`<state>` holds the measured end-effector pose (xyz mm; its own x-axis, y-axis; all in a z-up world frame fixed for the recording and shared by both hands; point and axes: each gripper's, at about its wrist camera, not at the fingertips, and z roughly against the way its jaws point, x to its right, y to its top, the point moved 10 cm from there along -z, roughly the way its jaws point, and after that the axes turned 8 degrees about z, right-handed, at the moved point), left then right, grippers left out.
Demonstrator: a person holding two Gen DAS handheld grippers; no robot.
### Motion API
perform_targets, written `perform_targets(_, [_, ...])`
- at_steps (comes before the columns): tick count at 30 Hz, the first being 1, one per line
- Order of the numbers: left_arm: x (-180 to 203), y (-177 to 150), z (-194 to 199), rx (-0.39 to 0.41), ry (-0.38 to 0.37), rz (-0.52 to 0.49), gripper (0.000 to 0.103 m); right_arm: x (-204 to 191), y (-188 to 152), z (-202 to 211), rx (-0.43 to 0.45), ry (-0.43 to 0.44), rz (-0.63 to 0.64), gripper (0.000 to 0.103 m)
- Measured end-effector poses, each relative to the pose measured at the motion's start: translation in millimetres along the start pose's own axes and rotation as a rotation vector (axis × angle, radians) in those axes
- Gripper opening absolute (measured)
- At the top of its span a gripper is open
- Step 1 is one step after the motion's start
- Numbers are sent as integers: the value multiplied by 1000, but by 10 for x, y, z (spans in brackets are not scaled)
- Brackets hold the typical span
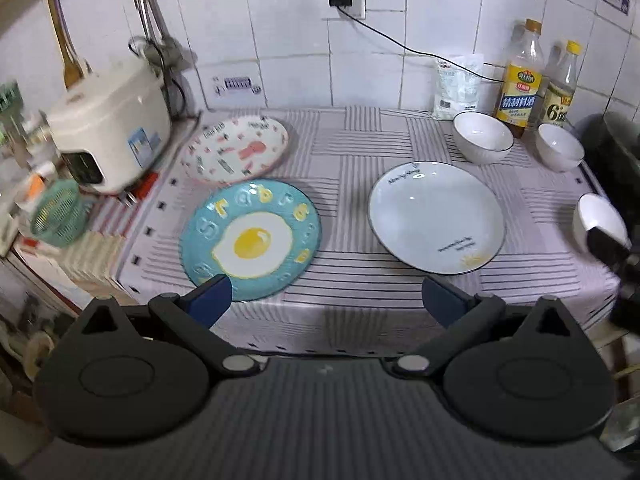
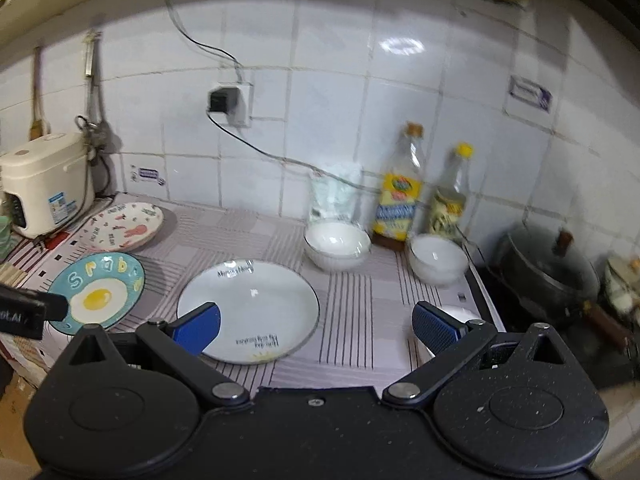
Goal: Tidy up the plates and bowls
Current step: 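Move the right gripper to the white plate rim and close on it, then lift the white plate with the right gripper and carry it toward the wall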
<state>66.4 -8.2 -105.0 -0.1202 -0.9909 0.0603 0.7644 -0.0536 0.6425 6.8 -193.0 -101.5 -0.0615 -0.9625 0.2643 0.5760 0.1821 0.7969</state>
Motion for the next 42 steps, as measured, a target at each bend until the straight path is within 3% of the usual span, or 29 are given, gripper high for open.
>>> perform_targets(8, [199, 193, -233, -58, -40, -7, 102, 6, 248, -181, 166, 65, 39, 103])
perform_targets(14, [367, 263, -645, -97, -93, 12, 100, 70, 175, -560, 136, 172, -43, 103])
perform_targets(18, [461, 305, -952, -71, -68, 7, 97, 77, 26, -824, 128, 229, -76, 98])
perform_targets(22, [581, 227, -1276, -116, -105, 27, 86, 50, -133, -1075, 100, 288, -115, 97])
perform_targets(26, [634, 127, -1574, -126, -95, 31, 70, 20, -353, -1365, 51, 327, -160, 91])
perform_targets(29, [700, 72, -1733, -124, -132, 32, 66, 29, -565, -1589, 5, 340, -204, 81])
perform_targets(31, [713, 37, -1831, -117, -135, 18, 62, 42, -717, -1755, -43, 343, -246, 66])
perform_targets(35, [695, -27, -2026, -154, -146, 42, 56, 60, -878, -1965, -85, 379, -311, 57])
perform_targets(37, [667, -59, -2110, -181, -142, 53, 53, 68, -924, -2042, -101, 384, -334, 42])
perform_targets(39, [645, -85, -2164, -210, -148, 66, 47, 84, -955, -2095, -110, 390, -352, 30])
perform_targets(40, [645, -88, -2188, -216, -158, 74, 40, 88, -963, -2113, -112, 393, -365, 24])
perform_targets(42, [651, -104, -2228, -226, -161, 73, 32, 87, -961, -2135, -108, 415, -386, 23])
